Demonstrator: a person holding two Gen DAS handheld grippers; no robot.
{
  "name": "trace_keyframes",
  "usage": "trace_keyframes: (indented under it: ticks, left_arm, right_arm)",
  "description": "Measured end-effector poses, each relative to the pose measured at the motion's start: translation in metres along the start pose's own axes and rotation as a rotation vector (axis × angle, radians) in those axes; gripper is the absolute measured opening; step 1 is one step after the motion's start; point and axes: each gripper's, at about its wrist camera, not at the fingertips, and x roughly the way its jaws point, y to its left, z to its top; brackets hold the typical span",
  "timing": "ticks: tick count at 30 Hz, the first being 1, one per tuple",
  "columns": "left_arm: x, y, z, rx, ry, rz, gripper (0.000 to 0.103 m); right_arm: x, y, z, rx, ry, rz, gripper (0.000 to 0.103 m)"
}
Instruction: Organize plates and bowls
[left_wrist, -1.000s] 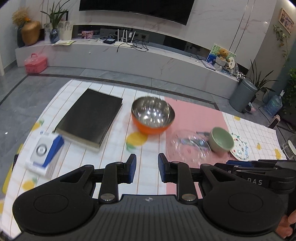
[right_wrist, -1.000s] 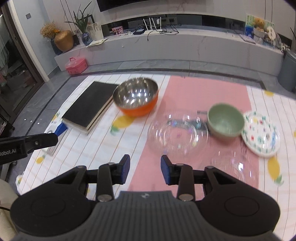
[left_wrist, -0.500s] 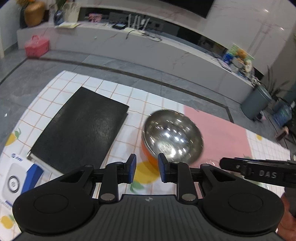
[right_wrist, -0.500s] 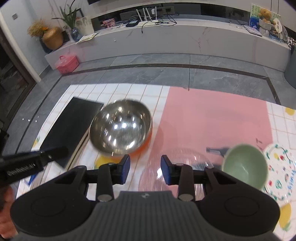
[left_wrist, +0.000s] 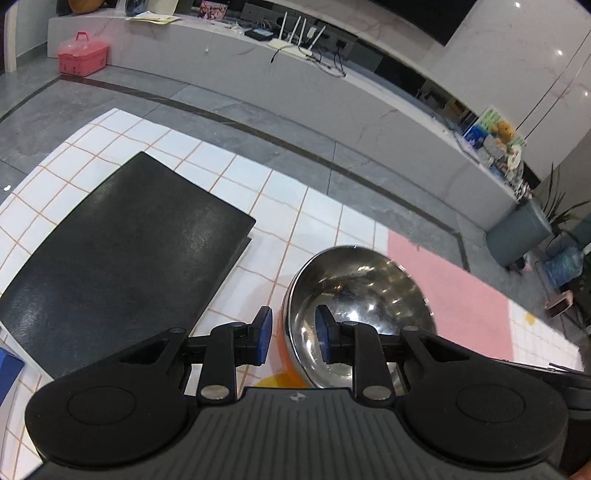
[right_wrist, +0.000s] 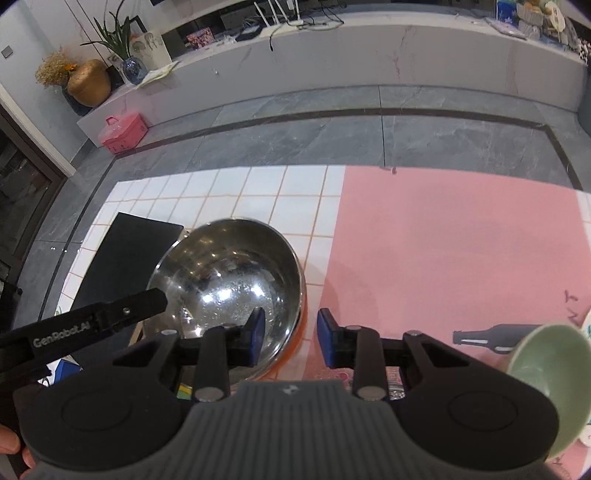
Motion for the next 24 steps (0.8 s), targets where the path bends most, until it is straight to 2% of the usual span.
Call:
trace_keyframes:
  ticks: [3, 5, 8, 15, 24]
  left_arm:
    - [0.005, 0.000, 0.000, -0.006, 0.011, 0.006, 0.028]
    - [0.008, 0.002, 0.000, -0.018, 0.021, 0.002, 0.019]
    - [0.009, 0.002, 0.000, -0.005, 0.027, 0.027, 0.011]
    - [-0.002, -0.010, -0.005, 0.044, 0.025, 0.053, 0.010]
    - [-0.061, -0.018, -0.025, 0.036, -0.008, 0.081, 0.010]
  right_arm:
    - [0.007, -0.003, 0.000, 0.028, 0.012, 0.019, 0.020]
    - [0.009, -0.003, 0.001, 0.026, 0.014, 0.011, 0.017]
    - [0.010, -0.004, 0.001, 0.035, 0.012, 0.011, 0.015]
    - [0.000, -0.003, -0.003, 0.044, 0.014, 0.000, 0.011]
    - [-0.051, 0.014, -0.028, 0.018, -0.011, 0.033, 0.010]
